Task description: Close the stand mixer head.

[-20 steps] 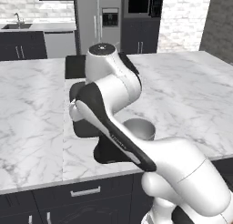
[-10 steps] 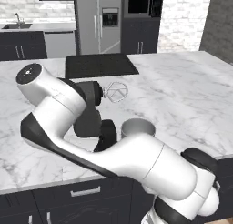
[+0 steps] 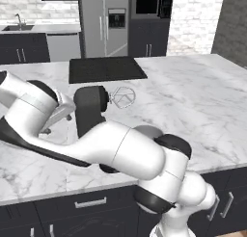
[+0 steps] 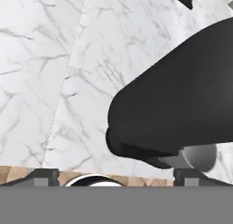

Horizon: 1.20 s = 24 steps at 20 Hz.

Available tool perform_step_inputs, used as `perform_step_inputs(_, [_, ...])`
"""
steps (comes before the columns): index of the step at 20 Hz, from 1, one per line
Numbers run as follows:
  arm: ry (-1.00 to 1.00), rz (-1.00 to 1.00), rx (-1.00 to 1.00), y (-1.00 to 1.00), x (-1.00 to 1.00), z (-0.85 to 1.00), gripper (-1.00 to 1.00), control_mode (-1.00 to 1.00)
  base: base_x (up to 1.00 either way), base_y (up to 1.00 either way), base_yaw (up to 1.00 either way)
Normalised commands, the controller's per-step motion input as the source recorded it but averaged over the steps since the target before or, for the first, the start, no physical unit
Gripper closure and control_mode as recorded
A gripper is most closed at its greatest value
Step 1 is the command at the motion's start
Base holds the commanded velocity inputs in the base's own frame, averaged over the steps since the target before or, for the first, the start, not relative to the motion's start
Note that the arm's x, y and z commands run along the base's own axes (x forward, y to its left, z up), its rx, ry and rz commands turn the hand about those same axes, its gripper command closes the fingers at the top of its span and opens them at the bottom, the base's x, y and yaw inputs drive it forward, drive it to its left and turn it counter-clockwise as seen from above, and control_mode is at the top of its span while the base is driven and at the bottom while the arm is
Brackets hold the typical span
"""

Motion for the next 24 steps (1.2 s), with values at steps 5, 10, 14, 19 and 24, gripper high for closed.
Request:
perform_step_inputs(5, [-0.05,-0.5,-0.04,0.19,0.66,-0.34,-1.0,-1.0,0.0,0.0,0.0])
perform_step_inputs(10, [-0.15,-0.49,-0.07,0.03,0.2,-0.07,-1.0,-1.0,0.0,0.0,0.0])
perform_step_inputs(14, [-0.15,-0.53,-0.07,-0.13,0.2,0.0,-1.0,-1.0,0.0,0.0,0.0])
perform_step_inputs(19, [-0.05,-0.49,-0.01,-0.61,0.18,0.0,-1.0,-1.0,0.0,0.0,0.0])
perform_step_inputs(24, [0.0,-0.37,0.04,-0.99,-0.04,0.02,-1.0,-1.0,0.0,0.0,0.0])
